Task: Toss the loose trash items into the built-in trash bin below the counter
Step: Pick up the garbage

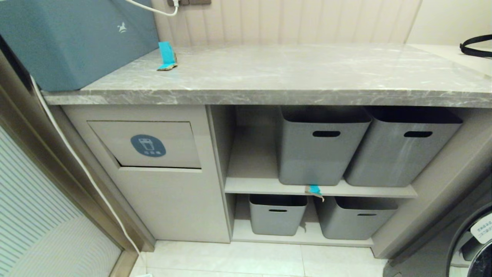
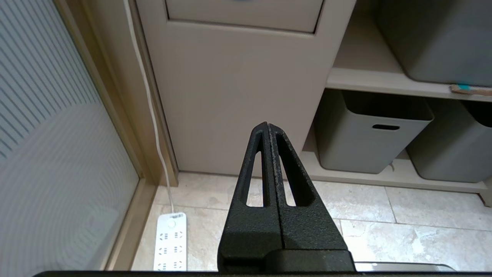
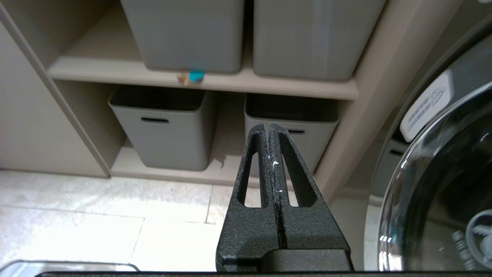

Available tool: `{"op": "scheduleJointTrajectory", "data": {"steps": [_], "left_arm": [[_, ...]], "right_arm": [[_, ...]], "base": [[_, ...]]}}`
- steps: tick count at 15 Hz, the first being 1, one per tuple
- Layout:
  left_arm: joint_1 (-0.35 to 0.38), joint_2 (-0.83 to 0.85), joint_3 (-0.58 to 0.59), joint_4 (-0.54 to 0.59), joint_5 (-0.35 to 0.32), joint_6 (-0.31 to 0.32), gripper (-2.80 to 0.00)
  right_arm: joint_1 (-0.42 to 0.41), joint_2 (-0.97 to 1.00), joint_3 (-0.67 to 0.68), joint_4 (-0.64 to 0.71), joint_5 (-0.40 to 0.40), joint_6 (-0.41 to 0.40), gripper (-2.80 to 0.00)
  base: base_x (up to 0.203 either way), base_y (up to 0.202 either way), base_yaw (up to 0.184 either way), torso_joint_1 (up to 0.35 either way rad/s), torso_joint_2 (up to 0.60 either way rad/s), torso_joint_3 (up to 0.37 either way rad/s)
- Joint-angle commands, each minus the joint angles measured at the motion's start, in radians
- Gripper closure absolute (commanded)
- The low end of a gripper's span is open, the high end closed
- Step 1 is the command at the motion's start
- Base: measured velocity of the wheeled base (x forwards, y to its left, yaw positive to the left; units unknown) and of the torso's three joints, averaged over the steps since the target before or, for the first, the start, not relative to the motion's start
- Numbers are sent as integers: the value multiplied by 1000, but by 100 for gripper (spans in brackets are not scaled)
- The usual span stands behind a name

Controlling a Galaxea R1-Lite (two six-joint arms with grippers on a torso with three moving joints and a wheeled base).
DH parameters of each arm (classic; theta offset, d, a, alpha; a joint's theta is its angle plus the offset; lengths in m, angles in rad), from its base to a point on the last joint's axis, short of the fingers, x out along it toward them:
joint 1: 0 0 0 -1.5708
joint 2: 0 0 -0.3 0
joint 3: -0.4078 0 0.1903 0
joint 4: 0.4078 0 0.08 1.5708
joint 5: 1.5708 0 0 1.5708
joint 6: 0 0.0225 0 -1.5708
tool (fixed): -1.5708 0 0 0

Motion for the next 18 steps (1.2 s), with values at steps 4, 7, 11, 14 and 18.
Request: {"op": "scheduleJointTrajectory", "data": {"steps": [4,7,11,14,18], "left_arm": [[0,0,2,-1,1,0,0],[0,0,2,-1,1,0,0],[0,0,2,-1,1,1,0],[0,1,2,3,-3,3,0],[0,0,2,3,-1,3,0]], "right_arm": [[1,1,3,-1,2,-1,0],[1,0,3,-1,2,-3,0],[1,2,2,-1,2,-3,0],[1,0,3,-1,2,-1,0],[1,1,3,-1,2,0,0]], "base": [[0,0,0,178,-483,-287],[0,0,0,192,-468,-279],[0,0,0,210,-488,-281],[0,0,0,225,-503,-281],[0,0,0,240,-528,-289]]}}
